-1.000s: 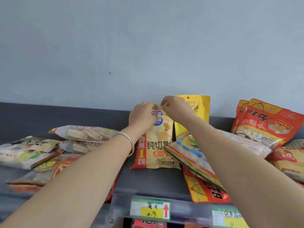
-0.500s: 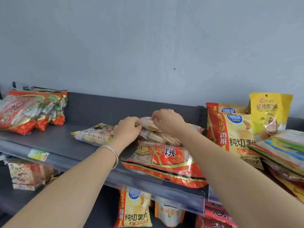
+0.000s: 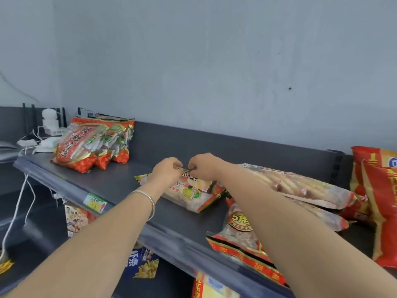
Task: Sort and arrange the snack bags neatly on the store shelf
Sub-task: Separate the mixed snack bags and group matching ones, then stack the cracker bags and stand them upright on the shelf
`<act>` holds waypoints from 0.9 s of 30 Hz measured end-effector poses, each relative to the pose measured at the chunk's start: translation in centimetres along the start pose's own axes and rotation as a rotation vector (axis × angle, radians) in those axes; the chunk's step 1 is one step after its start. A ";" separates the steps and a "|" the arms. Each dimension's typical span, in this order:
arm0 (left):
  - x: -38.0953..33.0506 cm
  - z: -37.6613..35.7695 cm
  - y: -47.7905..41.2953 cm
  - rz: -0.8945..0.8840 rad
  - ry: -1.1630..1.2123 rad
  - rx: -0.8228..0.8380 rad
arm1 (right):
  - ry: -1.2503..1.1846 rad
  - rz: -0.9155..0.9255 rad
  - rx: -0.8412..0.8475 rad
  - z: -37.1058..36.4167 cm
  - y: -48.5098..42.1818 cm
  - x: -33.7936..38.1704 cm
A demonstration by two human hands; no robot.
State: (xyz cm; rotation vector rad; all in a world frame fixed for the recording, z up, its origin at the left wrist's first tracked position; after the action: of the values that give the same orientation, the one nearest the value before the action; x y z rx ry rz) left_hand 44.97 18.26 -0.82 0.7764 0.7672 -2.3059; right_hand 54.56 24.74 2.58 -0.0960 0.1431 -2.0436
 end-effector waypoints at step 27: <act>11.0 -6.1 -12.5 -0.005 -0.251 0.388 | -0.130 -0.565 0.270 -10.5 -12.9 -6.3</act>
State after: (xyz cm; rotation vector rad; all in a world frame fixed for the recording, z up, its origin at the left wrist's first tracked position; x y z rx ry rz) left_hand 31.31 26.94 -8.17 0.6253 0.2121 -2.5287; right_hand 44.79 36.82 -6.06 -0.1090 -0.2719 -2.5890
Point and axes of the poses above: each hand's wrist, its own y-axis away from the middle knuckle, its own z-axis out of the back of the hand, x = y × z, the point moved 7 cm from there along -y, towards the middle knuckle, and after that the axes turned 1 degree about -z, right-handed, at the moved point
